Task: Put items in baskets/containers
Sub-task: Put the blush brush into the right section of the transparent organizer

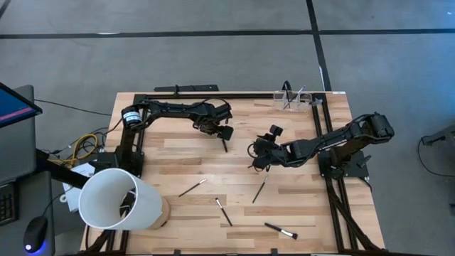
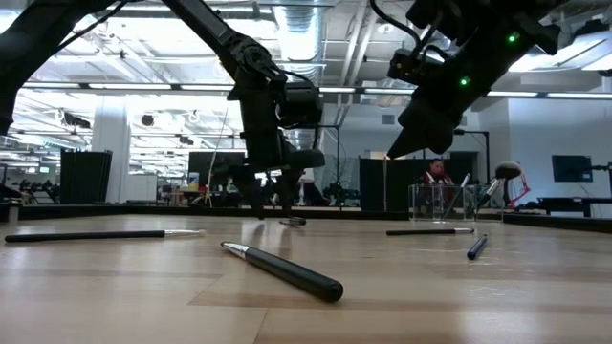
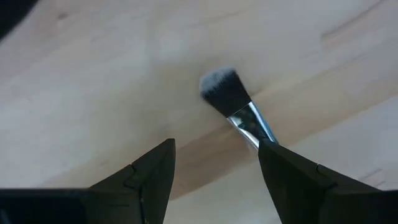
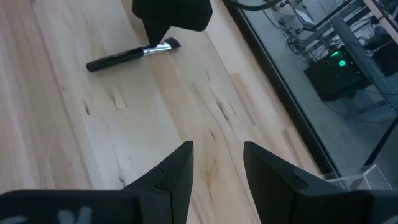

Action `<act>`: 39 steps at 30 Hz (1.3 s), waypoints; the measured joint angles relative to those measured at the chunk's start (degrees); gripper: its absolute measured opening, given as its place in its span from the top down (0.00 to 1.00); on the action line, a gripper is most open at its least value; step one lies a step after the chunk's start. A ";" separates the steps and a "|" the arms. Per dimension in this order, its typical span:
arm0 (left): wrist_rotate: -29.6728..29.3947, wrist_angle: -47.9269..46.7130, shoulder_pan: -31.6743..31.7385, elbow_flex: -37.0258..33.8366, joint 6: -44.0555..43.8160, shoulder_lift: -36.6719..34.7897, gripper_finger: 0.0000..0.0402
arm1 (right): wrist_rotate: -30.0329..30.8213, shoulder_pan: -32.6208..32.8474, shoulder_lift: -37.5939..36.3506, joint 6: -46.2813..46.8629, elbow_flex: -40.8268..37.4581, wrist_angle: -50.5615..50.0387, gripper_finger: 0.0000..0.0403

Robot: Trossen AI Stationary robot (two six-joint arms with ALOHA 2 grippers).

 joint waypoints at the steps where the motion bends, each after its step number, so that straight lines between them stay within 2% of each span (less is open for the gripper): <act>1: 0.79 0.02 0.18 0.00 0.02 0.02 0.43 | 0.00 0.00 0.00 0.01 -0.14 0.15 0.67; 17: 8.29 1.04 0.27 0.00 -1.61 0.04 0.43 | -0.11 0.00 0.00 0.52 -0.44 0.24 0.67; 30: 2.08 2.53 -0.08 0.00 -2.86 0.04 0.43 | -0.68 0.00 0.00 1.09 -0.44 0.35 0.67; 39: 1.37 4.07 -0.94 0.00 -2.86 0.04 0.43 | -1.63 0.00 0.00 1.08 -0.44 0.37 0.67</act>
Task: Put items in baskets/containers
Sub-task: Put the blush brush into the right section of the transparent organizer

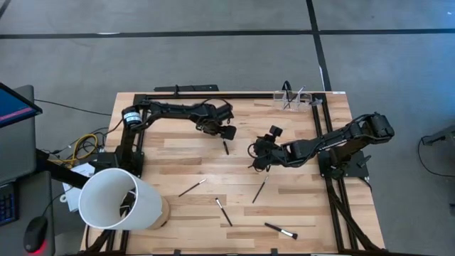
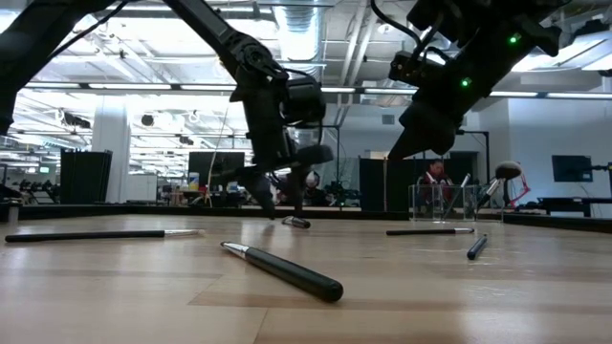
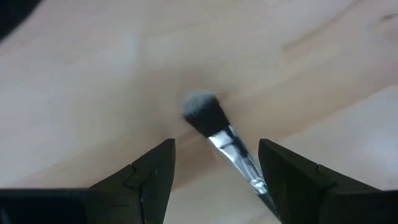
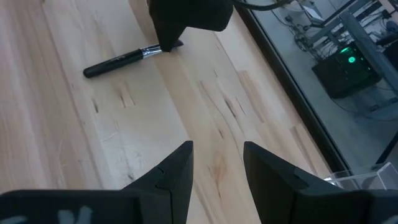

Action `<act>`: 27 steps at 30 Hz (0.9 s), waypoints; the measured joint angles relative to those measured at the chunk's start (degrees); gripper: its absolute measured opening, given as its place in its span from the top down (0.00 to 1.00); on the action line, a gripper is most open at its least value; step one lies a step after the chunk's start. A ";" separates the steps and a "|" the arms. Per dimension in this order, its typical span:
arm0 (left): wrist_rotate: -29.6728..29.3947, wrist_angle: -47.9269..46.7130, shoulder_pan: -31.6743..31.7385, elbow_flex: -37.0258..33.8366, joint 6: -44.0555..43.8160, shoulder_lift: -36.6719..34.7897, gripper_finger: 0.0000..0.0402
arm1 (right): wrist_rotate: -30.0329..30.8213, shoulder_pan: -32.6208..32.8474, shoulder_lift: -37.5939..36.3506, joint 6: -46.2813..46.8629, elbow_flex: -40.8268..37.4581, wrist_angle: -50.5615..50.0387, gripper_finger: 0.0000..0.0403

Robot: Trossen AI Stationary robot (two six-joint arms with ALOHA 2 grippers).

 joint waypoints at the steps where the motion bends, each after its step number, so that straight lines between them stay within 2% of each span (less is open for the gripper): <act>1: 0.08 0.16 -0.29 0.00 0.00 0.00 0.43 | -0.04 0.00 0.00 -0.01 0.00 0.00 0.67; 17: -1.67 0.67 -2.20 0.10 -2.62 1.63 0.43 | -0.08 0.00 0.00 -0.01 0.02 0.02 0.67; 22: -1.04 0.05 -2.42 0.37 -1.02 4.02 0.43 | -0.08 0.00 0.00 -0.01 0.02 -0.02 0.67; 27: -1.71 -1.99 -2.53 0.26 2.34 3.12 0.46 | -0.10 0.02 0.00 -0.01 0.02 0.00 0.67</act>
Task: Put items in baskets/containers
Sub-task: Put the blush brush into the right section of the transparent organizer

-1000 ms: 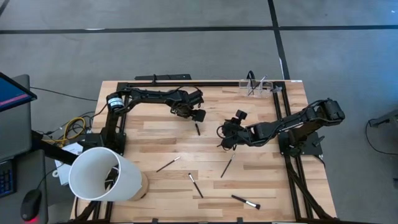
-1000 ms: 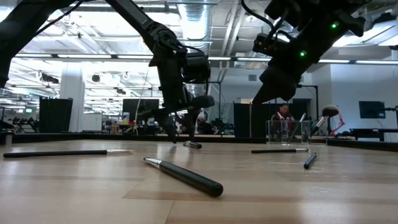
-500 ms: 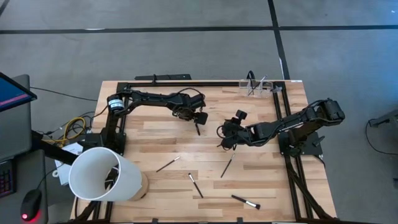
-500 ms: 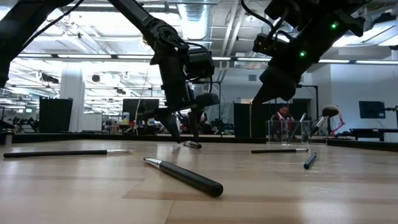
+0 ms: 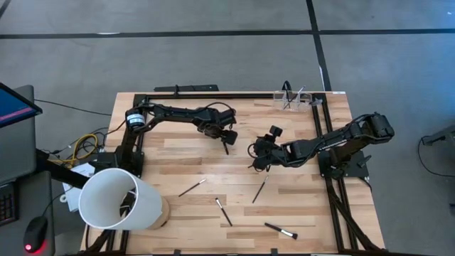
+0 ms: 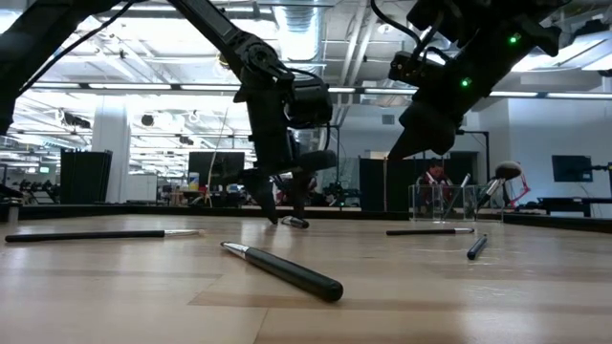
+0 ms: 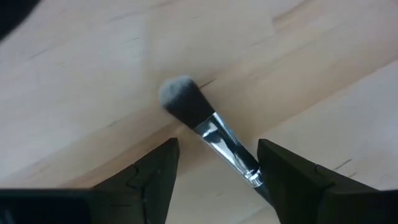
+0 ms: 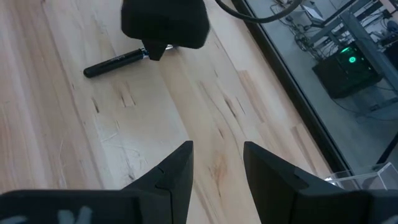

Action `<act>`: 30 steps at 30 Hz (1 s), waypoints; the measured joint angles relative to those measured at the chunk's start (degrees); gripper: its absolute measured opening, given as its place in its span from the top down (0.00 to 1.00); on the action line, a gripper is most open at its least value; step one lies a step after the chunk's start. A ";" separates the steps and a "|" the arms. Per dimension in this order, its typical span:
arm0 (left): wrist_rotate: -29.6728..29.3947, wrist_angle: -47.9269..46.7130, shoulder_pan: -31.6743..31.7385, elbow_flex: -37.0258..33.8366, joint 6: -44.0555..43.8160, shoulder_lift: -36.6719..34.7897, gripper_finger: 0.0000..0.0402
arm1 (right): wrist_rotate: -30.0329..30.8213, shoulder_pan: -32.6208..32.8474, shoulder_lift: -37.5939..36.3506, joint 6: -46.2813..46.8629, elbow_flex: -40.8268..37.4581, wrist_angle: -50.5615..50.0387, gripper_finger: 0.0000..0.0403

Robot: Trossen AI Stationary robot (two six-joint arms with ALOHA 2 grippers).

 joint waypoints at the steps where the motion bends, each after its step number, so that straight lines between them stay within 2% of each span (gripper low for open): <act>1: -0.33 -0.46 0.00 0.00 0.62 -0.47 0.47 | 0.00 0.00 0.00 0.00 0.00 0.00 0.67; 11: -1.28 -5.35 0.13 -0.30 3.37 -1.92 0.76 | -0.02 0.11 0.00 0.02 0.02 0.00 0.67; 17: -1.41 -5.80 0.13 -0.26 5.18 -1.93 0.87 | -0.46 0.09 0.00 0.02 0.02 0.02 0.67; 26: -0.69 -6.36 0.11 -0.51 13.15 -3.09 0.90 | -1.27 0.09 0.00 0.00 -0.09 0.49 0.67; 30: -0.88 -2.69 -0.90 -0.75 22.03 -6.84 0.92 | -2.01 -1.14 0.00 -3.90 -2.70 8.23 0.67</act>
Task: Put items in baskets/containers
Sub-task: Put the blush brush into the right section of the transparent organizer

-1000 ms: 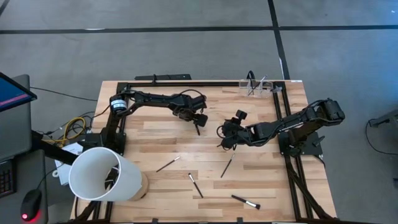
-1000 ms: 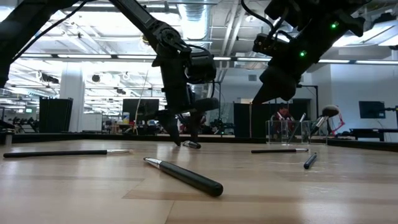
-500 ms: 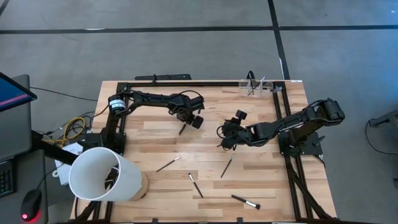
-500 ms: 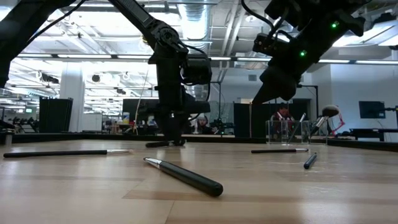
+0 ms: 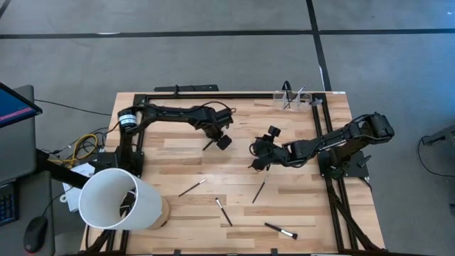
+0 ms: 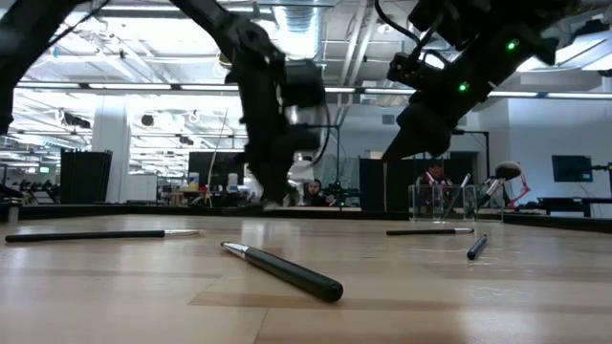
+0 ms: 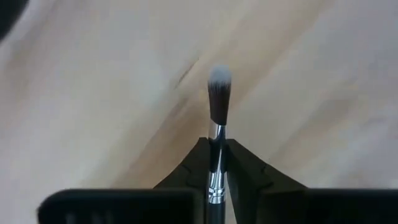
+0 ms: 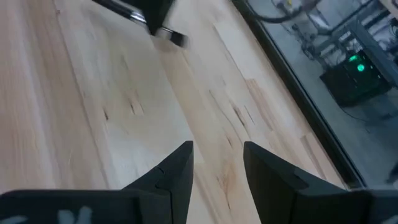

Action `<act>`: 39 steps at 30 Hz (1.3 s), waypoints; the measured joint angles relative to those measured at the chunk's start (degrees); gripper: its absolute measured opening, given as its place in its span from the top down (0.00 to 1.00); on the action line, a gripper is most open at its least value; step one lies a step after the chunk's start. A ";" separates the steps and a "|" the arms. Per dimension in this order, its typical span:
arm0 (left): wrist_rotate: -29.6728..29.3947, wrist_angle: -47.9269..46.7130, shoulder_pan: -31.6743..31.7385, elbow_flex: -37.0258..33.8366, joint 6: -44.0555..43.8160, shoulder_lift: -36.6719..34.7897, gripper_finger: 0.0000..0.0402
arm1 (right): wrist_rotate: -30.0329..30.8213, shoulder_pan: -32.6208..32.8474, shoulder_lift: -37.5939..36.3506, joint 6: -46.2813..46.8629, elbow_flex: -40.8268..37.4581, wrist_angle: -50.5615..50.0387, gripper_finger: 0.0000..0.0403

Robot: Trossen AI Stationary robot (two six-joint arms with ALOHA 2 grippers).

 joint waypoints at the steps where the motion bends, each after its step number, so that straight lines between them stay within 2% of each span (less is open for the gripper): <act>1: -0.02 2.95 -0.38 -0.84 2.21 -1.31 0.92 | -0.94 -0.64 0.00 -1.49 -0.87 2.98 0.67; 5: 1.78 20.09 -1.68 -8.79 7.18 -7.62 0.93 | -8.57 -3.53 0.00 -5.69 -3.36 12.12 0.67; 12: 9.39 55.79 -0.85 -31.78 13.14 -20.61 0.92 | -26.53 -6.85 0.02 -9.60 -7.41 30.50 0.67; 16: 15.48 80.01 0.04 -43.44 14.28 -25.67 0.92 | -33.96 -8.13 0.00 -9.38 -9.10 41.31 0.67; 20: 19.60 95.40 0.44 -50.08 14.58 -27.45 0.93 | -40.76 -9.80 -0.04 -4.40 -9.27 47.94 0.66; 24: 23.09 102.10 0.39 -51.15 14.75 -27.04 0.92 | -42.98 -10.62 -0.02 -0.47 -8.98 52.38 0.64; 31: 28.15 105.64 0.39 -50.55 17.77 -26.57 0.92 | -41.95 -9.15 1.84 1.87 -6.28 53.53 0.55; 39: 32.23 107.29 -0.41 -50.54 17.69 -26.35 0.92 | -38.01 -6.72 10.83 1.54 0.69 54.23 0.51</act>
